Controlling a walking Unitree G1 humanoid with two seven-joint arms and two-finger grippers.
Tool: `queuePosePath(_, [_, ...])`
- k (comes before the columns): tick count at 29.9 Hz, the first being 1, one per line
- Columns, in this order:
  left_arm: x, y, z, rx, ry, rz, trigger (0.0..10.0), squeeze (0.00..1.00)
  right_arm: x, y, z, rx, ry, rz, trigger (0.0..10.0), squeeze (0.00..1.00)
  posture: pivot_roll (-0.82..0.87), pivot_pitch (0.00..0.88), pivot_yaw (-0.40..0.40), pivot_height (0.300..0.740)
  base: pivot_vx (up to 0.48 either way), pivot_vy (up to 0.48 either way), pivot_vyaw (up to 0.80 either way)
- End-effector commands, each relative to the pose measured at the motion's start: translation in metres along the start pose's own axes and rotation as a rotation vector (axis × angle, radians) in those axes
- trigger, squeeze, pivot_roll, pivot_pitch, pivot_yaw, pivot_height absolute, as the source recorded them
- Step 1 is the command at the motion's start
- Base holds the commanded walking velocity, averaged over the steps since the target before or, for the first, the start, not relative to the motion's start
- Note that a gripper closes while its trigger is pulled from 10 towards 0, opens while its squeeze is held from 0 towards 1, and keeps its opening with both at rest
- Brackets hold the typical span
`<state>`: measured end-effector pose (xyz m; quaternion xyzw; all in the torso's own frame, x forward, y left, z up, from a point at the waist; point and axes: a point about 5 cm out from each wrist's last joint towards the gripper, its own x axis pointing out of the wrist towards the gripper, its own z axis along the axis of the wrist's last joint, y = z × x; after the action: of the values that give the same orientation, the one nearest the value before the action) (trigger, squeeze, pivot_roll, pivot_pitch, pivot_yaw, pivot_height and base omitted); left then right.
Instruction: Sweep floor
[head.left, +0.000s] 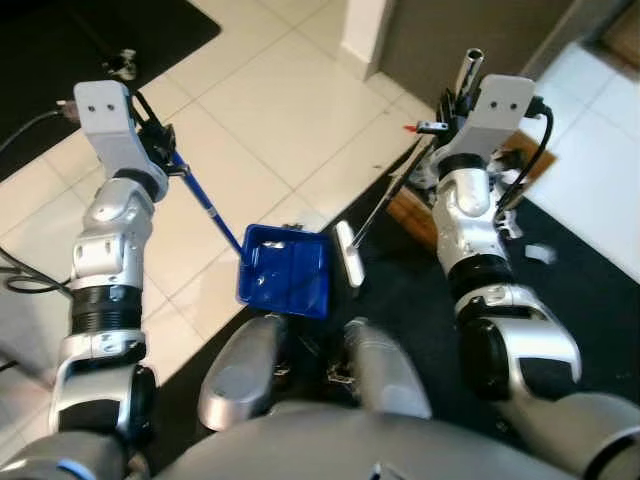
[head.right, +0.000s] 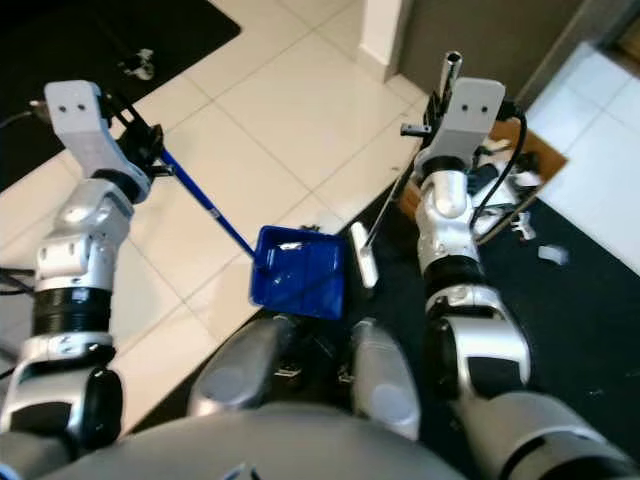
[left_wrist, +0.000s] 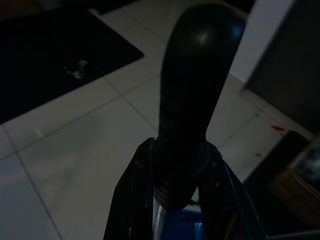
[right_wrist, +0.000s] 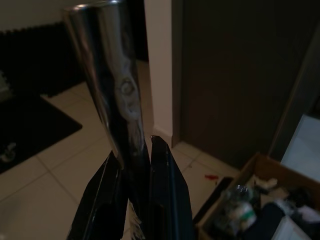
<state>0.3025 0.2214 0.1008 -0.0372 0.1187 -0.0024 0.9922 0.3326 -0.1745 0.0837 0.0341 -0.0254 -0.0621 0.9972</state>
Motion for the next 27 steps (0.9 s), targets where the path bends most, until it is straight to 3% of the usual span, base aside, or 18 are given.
queuePosePath(1, [0.0016,-0.0004,0.0043,0.013,-0.017,0.001,10.0,0.00,0.0030,-0.0014,0.0087,0.008,-0.047,-0.011,10.0,0.00,0.24,0.000,-0.032,0.740,0.000,0.000,0.00])
queuePosePath(20, [0.0036,0.0044,0.0028,0.038,-0.005,0.039,10.0,0.00,0.0023,-0.0015,0.0068,0.007,-0.044,-0.013,10.0,0.00,0.24,0.000,-0.028,0.740,0.000,0.000,0.00])
queuePosePath(27, [0.0031,0.0062,0.0050,0.058,-0.030,0.047,10.0,0.00,0.0021,-0.0002,0.0062,0.007,-0.042,-0.011,10.0,0.00,0.25,0.000,-0.025,0.740,0.445,0.000,0.00])
